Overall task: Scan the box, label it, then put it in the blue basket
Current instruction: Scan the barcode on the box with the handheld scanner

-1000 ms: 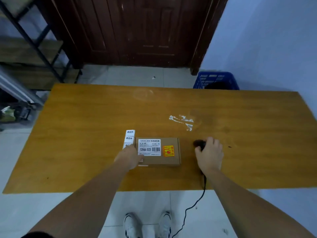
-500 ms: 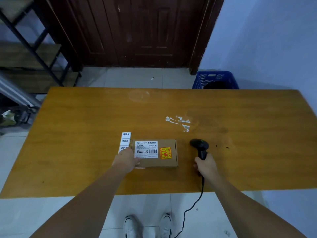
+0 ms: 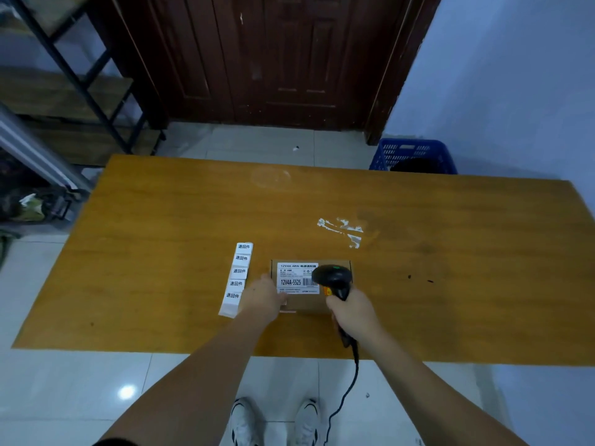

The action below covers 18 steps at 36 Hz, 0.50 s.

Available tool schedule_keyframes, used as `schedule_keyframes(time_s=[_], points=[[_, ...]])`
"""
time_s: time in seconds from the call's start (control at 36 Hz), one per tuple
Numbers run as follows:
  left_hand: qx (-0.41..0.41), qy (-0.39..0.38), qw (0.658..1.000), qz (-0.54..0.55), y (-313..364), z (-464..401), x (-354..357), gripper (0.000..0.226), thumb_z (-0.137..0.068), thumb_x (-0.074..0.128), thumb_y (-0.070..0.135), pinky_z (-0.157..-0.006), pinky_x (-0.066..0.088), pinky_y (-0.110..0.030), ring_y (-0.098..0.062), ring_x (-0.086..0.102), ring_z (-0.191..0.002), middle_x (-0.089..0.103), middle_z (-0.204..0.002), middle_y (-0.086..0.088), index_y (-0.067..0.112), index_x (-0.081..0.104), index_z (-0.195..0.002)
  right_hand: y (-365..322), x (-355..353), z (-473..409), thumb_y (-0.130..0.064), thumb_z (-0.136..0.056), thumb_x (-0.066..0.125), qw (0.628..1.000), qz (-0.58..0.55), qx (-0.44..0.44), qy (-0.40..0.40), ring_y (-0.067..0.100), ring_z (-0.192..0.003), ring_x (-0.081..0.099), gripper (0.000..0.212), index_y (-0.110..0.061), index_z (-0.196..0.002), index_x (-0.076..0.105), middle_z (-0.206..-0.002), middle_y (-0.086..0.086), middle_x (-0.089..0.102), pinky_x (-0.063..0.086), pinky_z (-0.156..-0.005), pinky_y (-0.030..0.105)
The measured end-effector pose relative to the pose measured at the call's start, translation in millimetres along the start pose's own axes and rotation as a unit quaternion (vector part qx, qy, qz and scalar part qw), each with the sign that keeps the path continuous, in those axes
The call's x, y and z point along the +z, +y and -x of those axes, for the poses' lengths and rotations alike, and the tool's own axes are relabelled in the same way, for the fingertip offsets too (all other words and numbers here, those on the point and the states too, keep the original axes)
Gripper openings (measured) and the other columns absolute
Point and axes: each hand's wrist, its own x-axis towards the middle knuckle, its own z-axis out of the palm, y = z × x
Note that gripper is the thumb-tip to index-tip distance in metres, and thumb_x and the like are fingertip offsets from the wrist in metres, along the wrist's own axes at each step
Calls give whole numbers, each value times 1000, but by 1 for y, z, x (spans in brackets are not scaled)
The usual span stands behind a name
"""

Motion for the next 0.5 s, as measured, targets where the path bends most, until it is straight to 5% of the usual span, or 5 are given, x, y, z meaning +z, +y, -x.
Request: schedule_keyframes(time_s=[0.22, 0.31, 0.5], points=[[-2, 4, 1000, 11, -2, -1, 3, 46, -91, 73, 41, -73, 51, -30, -24, 68, -104, 69, -120, -4, 19, 54, -126, -4, 19, 10, -18, -95, 58, 999, 34, 13, 1, 24, -58, 55, 15, -7, -87, 54, -66, 7, 51, 45, -60, 35], [-2, 2, 1000, 14, -2, -2, 4, 45, -91, 73, 41, -73, 52, -31, -25, 68, -104, 69, -120, -5, 19, 54, -126, -6, 19, 13, -15, -95, 56, 1000, 27, 15, -4, 18, -41, 52, 15, -5, -83, 51, -55, 5, 49, 44, -47, 28], [12, 2, 1000, 15, -4, -3, 4, 46, -91, 73, 42, -73, 52, -29, -23, 68, -103, 69, -119, -5, 17, 53, -125, -12, 19, 16, -14, -94, 55, 1000, 19, 11, -9, 16, -35, 51, 19, -5, -78, 53, -50, 6, 49, 44, -42, 26]])
